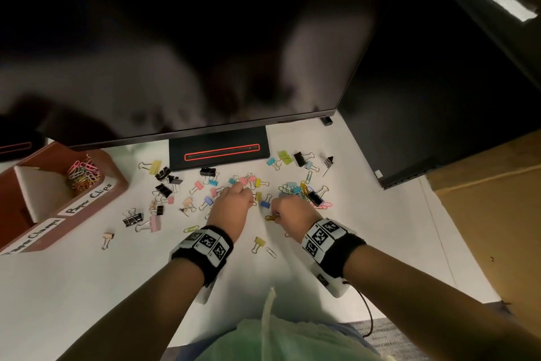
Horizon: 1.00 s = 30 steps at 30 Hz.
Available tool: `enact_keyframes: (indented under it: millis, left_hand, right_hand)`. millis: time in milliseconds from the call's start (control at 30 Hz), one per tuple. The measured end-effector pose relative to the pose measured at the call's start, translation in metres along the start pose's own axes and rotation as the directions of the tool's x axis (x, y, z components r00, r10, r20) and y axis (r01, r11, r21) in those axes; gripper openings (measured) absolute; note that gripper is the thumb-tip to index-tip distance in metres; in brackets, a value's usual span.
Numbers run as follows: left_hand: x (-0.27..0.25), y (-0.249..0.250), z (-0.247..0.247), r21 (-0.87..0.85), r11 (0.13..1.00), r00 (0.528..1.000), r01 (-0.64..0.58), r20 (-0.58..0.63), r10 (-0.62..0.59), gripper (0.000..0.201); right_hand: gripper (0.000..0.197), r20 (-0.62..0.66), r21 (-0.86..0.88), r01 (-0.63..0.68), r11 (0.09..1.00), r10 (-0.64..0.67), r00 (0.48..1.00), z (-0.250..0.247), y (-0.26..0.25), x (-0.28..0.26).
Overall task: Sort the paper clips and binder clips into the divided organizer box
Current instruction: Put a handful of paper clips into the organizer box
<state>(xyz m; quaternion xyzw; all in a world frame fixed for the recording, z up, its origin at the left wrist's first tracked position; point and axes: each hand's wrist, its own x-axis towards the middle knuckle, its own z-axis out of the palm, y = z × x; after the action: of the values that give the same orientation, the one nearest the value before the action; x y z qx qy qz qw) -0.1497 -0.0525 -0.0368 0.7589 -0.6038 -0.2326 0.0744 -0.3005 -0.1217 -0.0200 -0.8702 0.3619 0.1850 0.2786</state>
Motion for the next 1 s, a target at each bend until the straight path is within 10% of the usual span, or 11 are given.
enact_keyframes:
  millis: [333, 833, 1000]
  left_hand:
    - [-0.017, -0.013, -0.018, -0.172, 0.985, 0.998, -0.034, -0.061, 0.024, 0.015]
    - [0.008, -0.013, -0.014, 0.121, 0.992, 0.992, -0.023, 0.123, 0.008, 0.018]
    - [-0.014, -0.020, -0.034, -0.115, 0.993, 0.999, -0.034, 0.010, 0.035, 0.015]
  right_hand:
    - [0.020, -0.018, 0.145, -0.053, 0.988, 0.056, 0.998, -0.005, 0.002, -0.013]
    - [0.016, -0.037, 0.141, -0.113, 0.984, 0.120, 0.992, -0.013, -0.012, -0.009]
    - [0.019, -0.111, 0.175, -0.049, 0.983, 0.069, 0.991, -0.021, -0.023, -0.007]
